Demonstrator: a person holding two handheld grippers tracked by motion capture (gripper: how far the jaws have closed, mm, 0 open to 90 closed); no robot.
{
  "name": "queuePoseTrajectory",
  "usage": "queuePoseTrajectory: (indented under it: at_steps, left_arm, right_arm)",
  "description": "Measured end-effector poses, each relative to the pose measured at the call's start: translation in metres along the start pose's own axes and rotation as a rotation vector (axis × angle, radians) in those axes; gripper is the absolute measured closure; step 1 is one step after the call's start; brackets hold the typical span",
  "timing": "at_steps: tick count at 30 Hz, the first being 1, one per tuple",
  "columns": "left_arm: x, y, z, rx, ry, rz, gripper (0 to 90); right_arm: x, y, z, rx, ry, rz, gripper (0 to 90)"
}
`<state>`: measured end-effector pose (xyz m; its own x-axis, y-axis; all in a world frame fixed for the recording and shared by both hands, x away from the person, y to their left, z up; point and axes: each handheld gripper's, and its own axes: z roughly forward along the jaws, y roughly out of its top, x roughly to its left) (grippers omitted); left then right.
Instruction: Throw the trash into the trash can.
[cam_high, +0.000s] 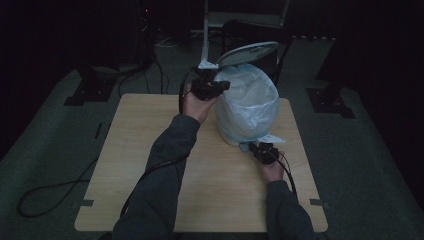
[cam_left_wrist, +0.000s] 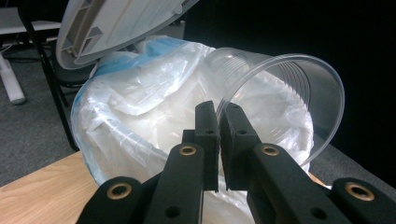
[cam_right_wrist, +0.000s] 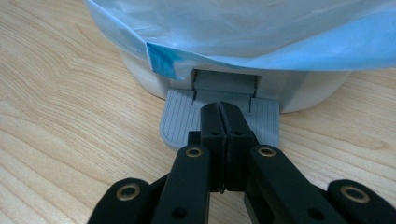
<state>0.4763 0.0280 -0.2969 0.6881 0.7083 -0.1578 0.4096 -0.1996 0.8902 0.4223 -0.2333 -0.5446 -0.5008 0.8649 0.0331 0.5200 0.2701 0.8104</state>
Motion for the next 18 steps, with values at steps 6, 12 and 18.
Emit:
queuePoseTrajectory:
  at_steps: [6, 12, 18]
  left_arm:
    - [0.0, 0.0002, 0.0048, 0.007, 0.001, -0.007, 86.8]
    - [0.0018, -0.0009, 0.0069, 0.008, 0.005, -0.018, 86.8]
    - [0.0023, -0.0003, 0.0093, 0.009, 0.004, -0.025, 86.8]
  right_arm:
    - [0.0001, 0.0, 0.0, 0.0, 0.0, 0.001, 89.1]
    - [0.0002, 0.0, 0.0, 0.0, 0.0, 0.001, 89.1]
    - [0.0003, 0.0, 0.0, -0.001, -0.002, -0.002, 89.1]
